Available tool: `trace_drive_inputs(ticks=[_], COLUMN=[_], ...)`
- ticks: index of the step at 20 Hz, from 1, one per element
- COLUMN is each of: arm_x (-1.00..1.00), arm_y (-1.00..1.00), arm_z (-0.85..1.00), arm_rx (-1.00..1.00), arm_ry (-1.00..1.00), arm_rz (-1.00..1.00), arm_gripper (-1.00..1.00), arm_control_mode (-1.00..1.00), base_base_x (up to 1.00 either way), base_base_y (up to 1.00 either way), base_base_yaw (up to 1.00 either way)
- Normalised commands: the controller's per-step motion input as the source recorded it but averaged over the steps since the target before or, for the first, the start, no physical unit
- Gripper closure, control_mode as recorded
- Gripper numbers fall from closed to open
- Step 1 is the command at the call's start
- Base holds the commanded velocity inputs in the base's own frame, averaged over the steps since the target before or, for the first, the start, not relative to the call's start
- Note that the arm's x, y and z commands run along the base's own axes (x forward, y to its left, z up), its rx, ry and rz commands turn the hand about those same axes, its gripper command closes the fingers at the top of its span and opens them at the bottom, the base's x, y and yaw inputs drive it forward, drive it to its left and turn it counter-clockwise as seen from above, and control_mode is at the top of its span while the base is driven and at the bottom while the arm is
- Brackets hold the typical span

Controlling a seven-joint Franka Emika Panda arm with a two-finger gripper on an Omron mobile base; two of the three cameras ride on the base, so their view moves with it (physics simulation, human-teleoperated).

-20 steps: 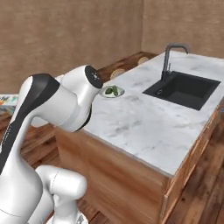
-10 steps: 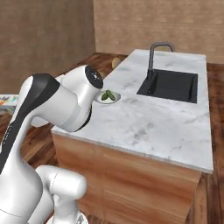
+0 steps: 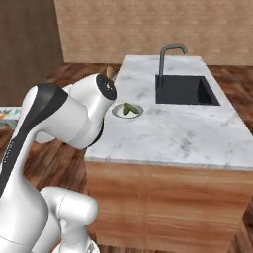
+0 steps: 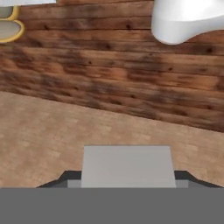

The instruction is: Retrieve the tupperware and aluminum foil from the cabinet and place them on the dining counter near the plate with avocado and cucumber to prepare for storing leftovers.

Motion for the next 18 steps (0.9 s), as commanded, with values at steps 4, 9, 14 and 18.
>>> trace_drive_inputs(ticks=[4,9,14,18], arm_x=[0.00,0.00,0.00,0.00], arm_y=[0.00,0.00,0.00,0.00], arm_z=[0.00,0.00,0.00,0.00], arm_rx=[0.00,0.00,0.00,0.00], arm_ry=[0.00,0.00,0.00,0.00], arm_rz=[0.00,0.00,0.00,0.00], arm_gripper=[1.00,1.00,1.00,1.00], arm_control_mode=[1.00,1.00,1.00,1.00], base_base_x=[0.05,0.15,0.33,0.39], base_base_y=[1.00,1.00,1.00,1.00], base_base_yaw=[-0.48,-0.51,-0.58,-0.59])
